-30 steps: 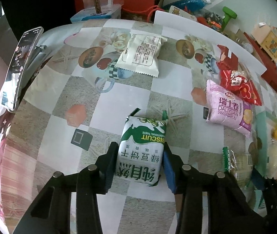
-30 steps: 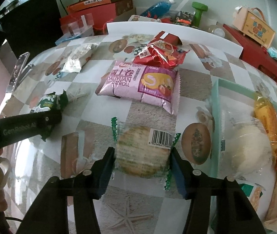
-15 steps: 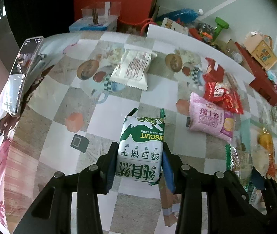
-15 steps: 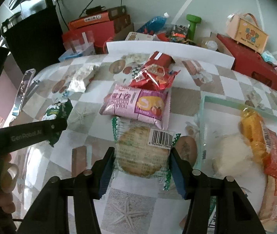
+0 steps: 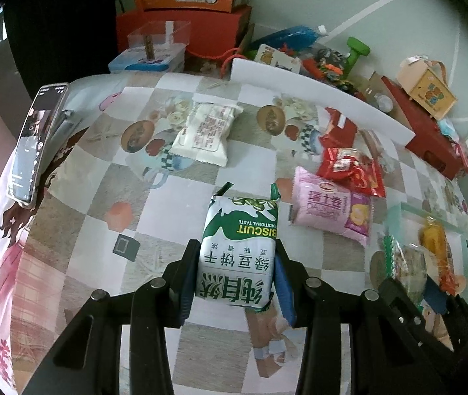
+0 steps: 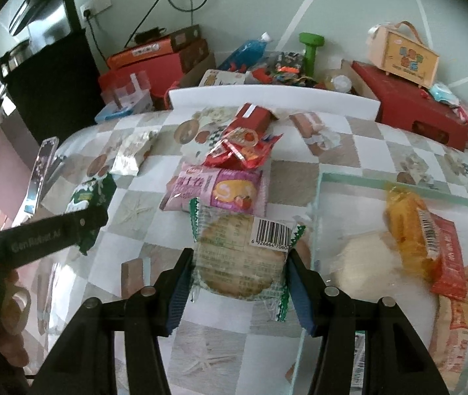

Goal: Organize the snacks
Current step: 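Carry the biscuit bag and cracker packet over the teal-rimmed tray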

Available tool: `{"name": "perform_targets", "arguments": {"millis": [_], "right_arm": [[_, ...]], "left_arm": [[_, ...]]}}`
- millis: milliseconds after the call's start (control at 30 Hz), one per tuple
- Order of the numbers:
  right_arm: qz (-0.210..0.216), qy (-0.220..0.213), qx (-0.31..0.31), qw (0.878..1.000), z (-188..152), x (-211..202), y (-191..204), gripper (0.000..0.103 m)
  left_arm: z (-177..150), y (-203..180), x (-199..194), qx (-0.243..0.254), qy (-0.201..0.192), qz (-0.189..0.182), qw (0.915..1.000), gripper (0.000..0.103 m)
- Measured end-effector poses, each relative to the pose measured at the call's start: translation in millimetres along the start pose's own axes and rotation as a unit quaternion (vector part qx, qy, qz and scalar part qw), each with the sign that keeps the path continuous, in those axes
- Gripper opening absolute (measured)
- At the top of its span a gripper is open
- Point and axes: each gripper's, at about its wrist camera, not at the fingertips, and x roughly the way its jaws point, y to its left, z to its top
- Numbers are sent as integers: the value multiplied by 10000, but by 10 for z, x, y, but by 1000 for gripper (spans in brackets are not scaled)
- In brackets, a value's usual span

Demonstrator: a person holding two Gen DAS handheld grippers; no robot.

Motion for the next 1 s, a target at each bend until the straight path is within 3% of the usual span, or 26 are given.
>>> {"name": "perform_targets", "arguments": {"millis": [633, 800, 1000], "right_arm": [[-629, -488, 1145, 9902, 89, -458, -1055, 57], [-937, -511, 1652, 9805, 10, -557, -1510, 57], [-1379, -541, 2409, 9592, -185, -719, -2122, 57]], "left_arm": [[-191, -834, -120, 1012, 19, -414, 9940, 44], [-263, -1176, -131, 1391, 66, -535, 9888, 44], [-290, -1614, -209, 1787, 3, -710, 9813, 44]]}}
